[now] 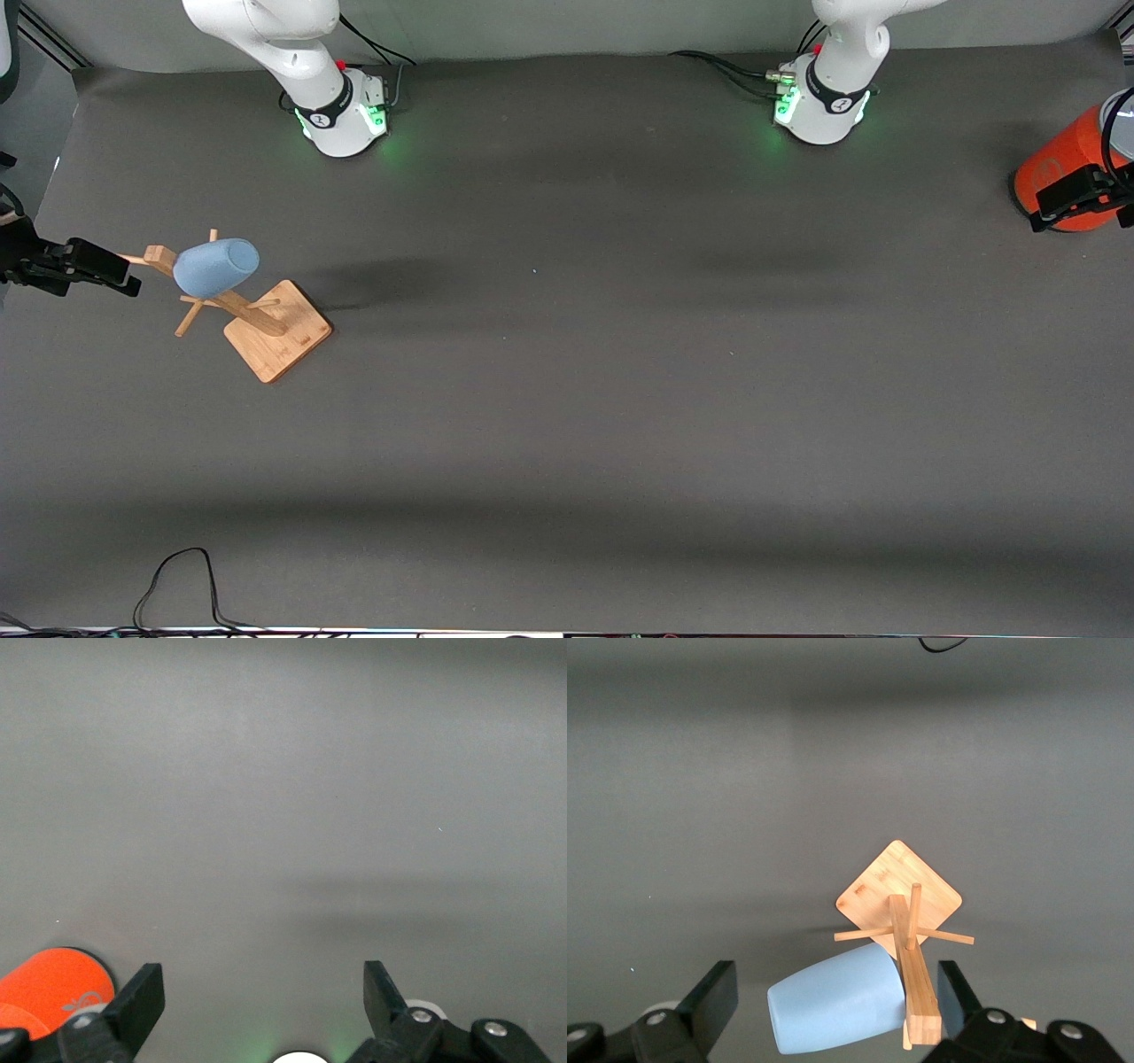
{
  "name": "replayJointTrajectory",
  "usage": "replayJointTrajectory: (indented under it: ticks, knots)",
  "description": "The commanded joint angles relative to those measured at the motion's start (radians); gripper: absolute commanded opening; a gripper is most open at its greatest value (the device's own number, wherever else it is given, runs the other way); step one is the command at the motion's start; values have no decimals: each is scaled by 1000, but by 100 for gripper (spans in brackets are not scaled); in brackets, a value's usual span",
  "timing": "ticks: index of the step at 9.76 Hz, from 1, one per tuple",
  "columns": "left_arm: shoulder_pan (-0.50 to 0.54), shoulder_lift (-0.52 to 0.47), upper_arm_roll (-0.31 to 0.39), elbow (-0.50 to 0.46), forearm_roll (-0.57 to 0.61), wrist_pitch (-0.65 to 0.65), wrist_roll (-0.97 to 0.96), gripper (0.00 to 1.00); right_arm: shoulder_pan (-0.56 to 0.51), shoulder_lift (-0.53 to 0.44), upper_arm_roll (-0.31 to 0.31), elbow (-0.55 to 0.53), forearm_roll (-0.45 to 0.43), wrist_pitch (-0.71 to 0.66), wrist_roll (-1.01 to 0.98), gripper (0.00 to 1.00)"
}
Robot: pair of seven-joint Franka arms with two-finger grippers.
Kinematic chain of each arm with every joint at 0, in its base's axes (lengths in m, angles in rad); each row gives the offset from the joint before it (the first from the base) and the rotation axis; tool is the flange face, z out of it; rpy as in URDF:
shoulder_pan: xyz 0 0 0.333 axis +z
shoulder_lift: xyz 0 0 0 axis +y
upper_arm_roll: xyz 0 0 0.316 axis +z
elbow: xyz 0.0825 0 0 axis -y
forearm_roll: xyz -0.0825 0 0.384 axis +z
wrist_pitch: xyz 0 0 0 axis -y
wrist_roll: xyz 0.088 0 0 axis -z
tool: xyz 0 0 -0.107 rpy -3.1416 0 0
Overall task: Rotate and upright cup with both arms
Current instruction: 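Move the right gripper toward the blue cup on the wooden stand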
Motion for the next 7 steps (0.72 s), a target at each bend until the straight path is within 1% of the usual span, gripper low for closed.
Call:
replayJointTrajectory:
  ticks: [1,6,7]
  knots:
    - [-7,-22,-1,-15,17,-2,-15,100,25,-10,-18,5,-25,-31,13,100]
    - [-7,-25,-18,-11,16,-9,-10,100,23,-8,-20,2,-25,-35,17,100]
    - [-5,-25,-16,-11,16,-9,-6,100,23,-10,-20,1,-22,-54,25,100]
